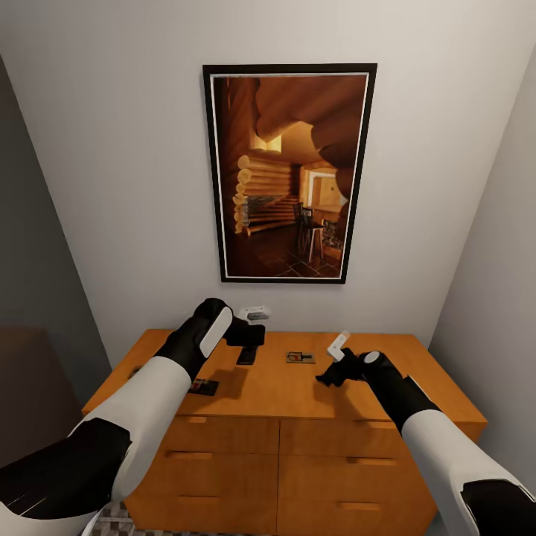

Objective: Take the four mousetraps from the cabinet in the bathroom and place them on the bathroom floor. Make sure all four end up on the same floor surface, and ensure that at least two of them are either under or directly next to the same bathroom sink.

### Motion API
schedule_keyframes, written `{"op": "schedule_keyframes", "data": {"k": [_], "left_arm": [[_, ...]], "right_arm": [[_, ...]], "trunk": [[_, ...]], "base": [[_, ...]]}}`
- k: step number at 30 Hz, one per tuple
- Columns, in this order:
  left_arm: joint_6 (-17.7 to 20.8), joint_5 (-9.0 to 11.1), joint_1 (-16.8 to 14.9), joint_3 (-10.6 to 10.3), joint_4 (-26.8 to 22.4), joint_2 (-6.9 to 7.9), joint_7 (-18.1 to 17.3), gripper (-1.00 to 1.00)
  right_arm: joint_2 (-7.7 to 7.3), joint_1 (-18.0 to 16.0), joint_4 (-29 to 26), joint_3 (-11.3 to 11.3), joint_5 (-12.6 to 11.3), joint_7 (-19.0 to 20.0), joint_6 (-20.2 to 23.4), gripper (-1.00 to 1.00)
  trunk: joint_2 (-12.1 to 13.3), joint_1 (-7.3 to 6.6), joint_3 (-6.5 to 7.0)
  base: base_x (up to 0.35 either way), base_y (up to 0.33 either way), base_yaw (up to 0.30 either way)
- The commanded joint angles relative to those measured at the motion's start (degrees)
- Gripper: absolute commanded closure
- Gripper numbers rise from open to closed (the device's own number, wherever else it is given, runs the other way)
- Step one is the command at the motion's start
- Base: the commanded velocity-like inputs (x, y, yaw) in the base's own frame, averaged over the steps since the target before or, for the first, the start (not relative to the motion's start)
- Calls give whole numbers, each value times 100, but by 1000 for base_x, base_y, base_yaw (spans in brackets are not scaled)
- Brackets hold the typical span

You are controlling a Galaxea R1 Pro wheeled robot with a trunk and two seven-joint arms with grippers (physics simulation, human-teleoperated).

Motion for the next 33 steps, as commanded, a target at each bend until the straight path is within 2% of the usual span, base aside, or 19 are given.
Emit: {"op": "schedule_keyframes", "data": {"k": [1,4,9,16,33], "left_arm": [[0,-15,0,-2,-1,0,-2,100],[0,-15,0,-2,-1,0,-2,100],[0,-15,0,-2,-1,0,-2,100],[-2,-15,0,-2,-1,0,-2,100],[-7,-15,0,-2,10,0,-2,100]], "right_arm": [[-7,0,-2,0,10,188,-4,-100],[-44,0,-38,1,81,770,-11,-100],[-127,0,-114,2,358,1134,-26,-100],[-153,0,-140,6,543,1275,-33,-100],[-156,0,-143,-6,564,1289,-34,-100]], "trunk": [[0,0,0],[0,0,0],[0,0,0],[0,0,0],[0,0,0]], "base": [[0,0,0],[0,0,0],[0,0,0],[0,0,0],[0,0,0]]}}
